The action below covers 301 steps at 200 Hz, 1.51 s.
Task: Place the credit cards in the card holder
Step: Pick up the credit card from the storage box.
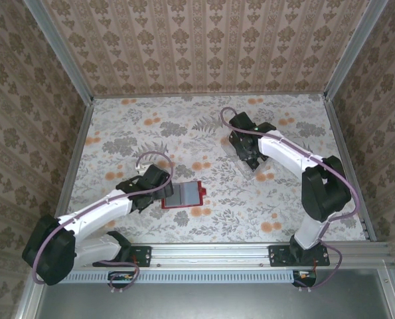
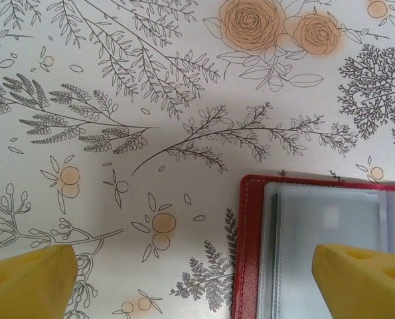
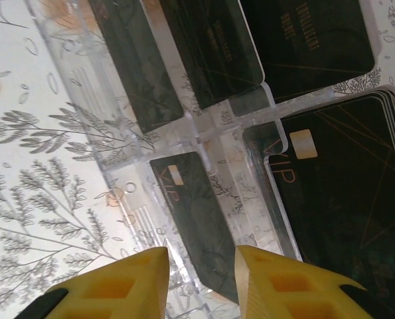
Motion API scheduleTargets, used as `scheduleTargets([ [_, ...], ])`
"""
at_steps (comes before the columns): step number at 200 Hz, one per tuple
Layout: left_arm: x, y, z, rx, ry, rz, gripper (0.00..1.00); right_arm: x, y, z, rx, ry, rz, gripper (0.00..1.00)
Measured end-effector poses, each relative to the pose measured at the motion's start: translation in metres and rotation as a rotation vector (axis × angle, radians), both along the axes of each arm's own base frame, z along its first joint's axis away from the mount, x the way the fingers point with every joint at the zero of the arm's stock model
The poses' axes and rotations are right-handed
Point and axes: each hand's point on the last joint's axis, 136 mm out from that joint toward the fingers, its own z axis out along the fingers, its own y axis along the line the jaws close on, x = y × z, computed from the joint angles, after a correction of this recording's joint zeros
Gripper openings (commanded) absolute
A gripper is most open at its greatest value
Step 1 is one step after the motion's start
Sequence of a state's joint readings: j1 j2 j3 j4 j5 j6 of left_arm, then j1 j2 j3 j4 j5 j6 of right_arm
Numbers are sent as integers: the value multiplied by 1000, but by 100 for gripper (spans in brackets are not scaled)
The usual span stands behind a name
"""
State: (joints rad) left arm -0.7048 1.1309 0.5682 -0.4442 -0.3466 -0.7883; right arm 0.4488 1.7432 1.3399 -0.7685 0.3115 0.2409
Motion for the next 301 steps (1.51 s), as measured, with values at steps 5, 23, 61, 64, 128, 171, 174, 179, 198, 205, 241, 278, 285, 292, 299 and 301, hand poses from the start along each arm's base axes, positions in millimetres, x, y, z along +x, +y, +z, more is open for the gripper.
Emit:
scheduleTargets([
  [5, 0, 0, 0, -1, 0, -1, 100, 0, -1, -2, -5, 5, 1, 32],
  [23, 0, -1, 0, -6, 1, -3, 100, 1, -4, -7, -14, 16, -2, 30],
  [61, 0, -2, -1, -8, 5, -6, 100, 1, -7, -17, -30, 43, -2, 26],
  [64, 0, -2, -1, -8, 5, -6, 100, 2, -7, -18, -33, 43, -2, 26],
  [128, -1, -2, -3, -1, 13, -6, 100, 3, -13, -19, -52, 42, -2, 12],
  [171, 0, -2, -3, -4, 10, -6, 100, 2, -13, -18, -36, 35, -3, 13],
  [174, 0, -2, -3, -4, 10, -6, 100, 2, -13, -18, -32, 34, -2, 14],
  [179, 0, -3, -3, -4, 9, -6, 100, 2, -12, -18, -25, 33, -2, 16],
  [198, 0, -3, -3, -5, 9, -6, 100, 1, -9, -18, -3, 34, 4, 20],
  [205, 0, -3, -3, -5, 9, -6, 100, 0, -8, -17, 7, 34, 7, 21],
  [241, 0, -3, -3, -5, 8, -6, 100, -6, -1, -17, 58, 42, 20, 21],
  [278, 1, -3, -2, -7, 5, -7, 100, -12, 5, -14, 105, 51, 29, 20],
  [285, 2, -4, -2, -8, 3, -9, 100, -13, 7, -13, 118, 51, 31, 20],
  [292, 2, -4, -2, -10, 1, -9, 100, -13, 9, -11, 132, 51, 32, 20],
  [299, 2, -4, -2, -10, 0, -9, 100, -14, 11, -9, 148, 49, 32, 20],
  [301, 3, -5, -2, -10, 0, -9, 100, -14, 11, -9, 152, 49, 31, 20],
])
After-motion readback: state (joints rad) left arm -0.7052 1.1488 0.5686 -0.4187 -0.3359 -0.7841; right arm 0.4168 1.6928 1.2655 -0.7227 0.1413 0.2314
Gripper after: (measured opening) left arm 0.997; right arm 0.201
